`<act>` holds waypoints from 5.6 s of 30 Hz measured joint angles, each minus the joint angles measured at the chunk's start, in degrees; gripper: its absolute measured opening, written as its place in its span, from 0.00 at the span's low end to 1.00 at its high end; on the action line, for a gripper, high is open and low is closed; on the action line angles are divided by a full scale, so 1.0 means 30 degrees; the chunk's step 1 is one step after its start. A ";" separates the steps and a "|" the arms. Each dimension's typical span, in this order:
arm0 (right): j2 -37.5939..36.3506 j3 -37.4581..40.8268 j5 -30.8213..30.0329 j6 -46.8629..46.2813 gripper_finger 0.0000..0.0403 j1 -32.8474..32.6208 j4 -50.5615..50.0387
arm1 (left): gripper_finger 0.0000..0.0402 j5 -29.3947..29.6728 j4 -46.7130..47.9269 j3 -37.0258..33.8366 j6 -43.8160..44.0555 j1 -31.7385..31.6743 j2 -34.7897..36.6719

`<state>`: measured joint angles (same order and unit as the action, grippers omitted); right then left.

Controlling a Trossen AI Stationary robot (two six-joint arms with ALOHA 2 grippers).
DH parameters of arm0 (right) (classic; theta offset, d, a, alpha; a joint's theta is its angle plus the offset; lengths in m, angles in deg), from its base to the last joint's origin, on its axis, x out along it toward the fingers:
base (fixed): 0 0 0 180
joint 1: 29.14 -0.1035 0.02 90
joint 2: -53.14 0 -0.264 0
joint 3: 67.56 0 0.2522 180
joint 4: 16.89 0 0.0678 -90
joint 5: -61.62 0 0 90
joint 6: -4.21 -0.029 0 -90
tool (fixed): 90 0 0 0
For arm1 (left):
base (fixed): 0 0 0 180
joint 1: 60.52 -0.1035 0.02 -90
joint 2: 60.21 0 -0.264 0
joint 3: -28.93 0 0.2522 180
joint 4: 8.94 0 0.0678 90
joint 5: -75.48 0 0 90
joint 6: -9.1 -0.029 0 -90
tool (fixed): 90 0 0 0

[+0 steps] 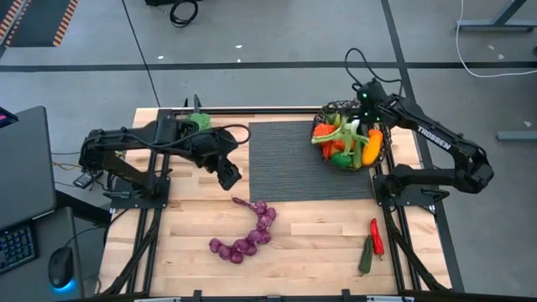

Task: Build produce basket
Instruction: Put the purple garlic into the black basket

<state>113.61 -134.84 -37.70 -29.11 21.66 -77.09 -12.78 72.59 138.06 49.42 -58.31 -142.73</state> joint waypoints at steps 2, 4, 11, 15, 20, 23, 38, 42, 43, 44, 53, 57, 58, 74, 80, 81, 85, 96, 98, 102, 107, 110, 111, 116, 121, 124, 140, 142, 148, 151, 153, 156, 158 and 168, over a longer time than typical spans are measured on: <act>-0.0412 0.0000 0.0296 -0.0020 0.88 0.0214 0.0033 | 0.72 0.0061 0.0066 0.0000 0.0378 0.0264 0.0000; -0.0953 -0.0053 0.0469 -0.0021 0.87 0.0359 0.0267 | 0.72 0.0262 0.0069 0.0000 0.0512 0.0524 0.0000; -0.2380 -0.1978 0.2188 0.0421 0.87 0.0381 0.1361 | 0.72 0.1050 0.0074 0.0000 0.0867 0.0980 0.0000; -0.2915 -0.3139 0.4573 0.0523 0.87 0.0381 0.1469 | 0.72 0.1120 0.0074 0.0000 0.0865 0.0980 0.0000; -0.3425 -0.3417 0.9343 -0.1095 0.87 -0.0087 0.1413 | 0.72 0.0281 0.0145 0.0000 -0.0087 0.1562 -0.0007; -0.3535 -0.3417 1.1954 -0.1316 0.87 -0.1087 0.1188 | 0.72 0.0182 0.0138 -0.0019 -0.0223 0.1998 -0.0007; -0.2553 -0.3417 0.9321 -0.0558 0.87 -0.9445 0.4438 | 0.72 -0.3556 -0.2836 -0.4389 0.1101 0.2684 -0.0044; -0.1929 -0.3417 0.7890 0.0890 0.87 -1.1107 0.4475 | 0.72 -0.3928 -0.4750 -0.5073 0.4259 0.3209 -0.0036; -0.1739 -0.3417 0.7143 0.1184 0.87 -1.1567 0.4481 | 0.72 -0.3670 -0.5348 -0.5140 0.4946 0.3462 -0.0036; -0.1547 -0.3417 0.6282 0.1438 0.87 -1.1996 0.4481 | 0.72 -0.3180 -0.6117 -0.5245 0.5476 0.3750 -0.0042; -0.1594 -0.3417 0.3895 0.2192 0.87 -1.3112 0.4793 | 0.72 -0.4271 -0.8453 -0.5472 0.6861 0.4531 -0.2090; -0.2261 -0.3417 0.3646 0.2122 0.87 -1.3200 0.4735 | 0.72 -0.5273 -0.8650 -0.5477 0.6860 0.4433 -0.2600; -0.2366 -0.3417 0.3593 0.2241 0.87 -1.3200 0.4730 | 0.72 -0.5268 -0.8654 -0.5472 0.6833 0.4433 -0.2720; -0.3765 -0.3417 0.4934 0.2674 0.87 -1.3904 0.2330 | 0.72 -0.4154 -0.9020 -0.5460 0.6436 0.5690 -0.3894; -0.3793 -0.3417 0.5560 0.1174 0.87 -1.3928 0.2618 | 0.72 -0.4027 -0.8871 -0.5472 0.6183 0.5803 -0.3891; -0.3730 -0.3417 0.5862 0.1174 0.87 -1.3928 0.2639 | 0.72 -0.4024 -0.8909 -0.5472 0.6012 0.5803 -0.3932; -0.3461 -0.3417 0.6444 0.1254 0.87 -1.3918 0.2886 | 0.72 -0.4360 -0.9116 -0.5472 0.5850 0.5928 -0.3971; -0.3283 -0.3417 0.5852 -0.1478 0.87 -1.3913 0.2856 | 0.72 -0.3747 -0.9332 -0.5464 0.5500 0.7029 -0.5238; -0.3287 -0.3417 0.5606 -0.1490 0.87 -1.3913 0.2856 | 0.72 -0.3346 -0.9354 -0.5464 0.5095 0.7194 -0.5735; -0.3287 -0.3417 0.5581 -0.2187 0.87 -1.3913 0.2863 | 0.72 -0.3064 -0.9375 -0.5472 0.4965 0.7318 -0.6531; -0.3287 -0.3417 0.6369 -0.2038 0.87 -1.3913 0.2769 | 0.72 -0.1392 -0.9438 -0.5472 0.4980 0.7278 -0.7404; -0.3280 -0.3417 0.6463 -0.1784 0.87 -1.3913 0.2307 | 0.72 -0.1370 -0.9648 -0.5472 0.4969 0.7124 -0.8043; -0.3282 -0.3417 0.6515 -0.1706 0.87 -1.3913 0.2140 | 0.72 -0.1569 -0.9898 -0.5472 0.4955 0.7088 -0.8298; -0.3287 -0.3417 0.6504 -0.1292 0.87 -1.3913 0.0493 | 0.72 -0.1721 -1.0057 -0.5472 0.4187 0.7000 -0.9388; -0.3402 -0.3417 0.6617 -0.1069 0.87 -1.4043 -0.0772 | 0.72 -0.1814 -0.9929 -0.5464 0.4827 0.6546 -1.0191; -0.3569 -0.3417 0.6637 -0.0618 0.87 -1.4148 -0.1438 | 0.68 -0.2199 -0.9967 -0.5464 0.5827 0.6254 -1.0455; -0.4671 -0.3417 0.6596 0.0670 0.87 -1.4048 -0.3115 | 0.34 -0.5580 -0.9358 -0.2055 0.8372 0.4142 -1.0448; -0.4820 -0.3417 0.6472 0.0748 0.87 -1.3925 -0.2803 | 0.35 -0.6054 -0.8838 -0.0679 0.8318 0.3874 -1.0448; -0.5367 -0.3417 0.5576 0.0179 0.87 -1.3288 -0.2138 | 0.41 -0.5191 -0.4795 0.4819 0.4191 0.2680 -1.0389; -0.5750 -0.3417 0.3723 -0.0604 0.87 -1.2655 -0.2078 | 0.39 -0.3819 -0.2336 0.7441 0.1222 0.1381 -1.0386; -0.6050 -0.3417 0.2638 -0.1329 0.87 -1.2112 -0.1799 | 0.37 -0.2959 -0.1254 0.8869 -0.0308 0.0470 -1.0375; -0.6408 -0.3417 0.1733 -0.2818 0.87 -1.1488 -0.1057 | 0.36 -0.2630 -0.0954 1.0513 -0.2714 -0.0857 -1.0375; -0.6527 -0.3417 0.1557 -0.3146 0.87 -1.1276 0.0076 | 0.37 -0.2622 -0.0935 1.1209 -0.4228 -0.1547 -1.0375; -0.6026 -0.3417 0.2770 -0.4441 0.87 -1.1152 0.5564 | 0.39 -0.2645 -0.2527 1.1540 -0.7231 -0.4123 -1.0375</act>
<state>95.53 -145.09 -29.39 -42.44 -11.80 -60.39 -20.71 65.01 172.68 27.73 -70.68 -173.85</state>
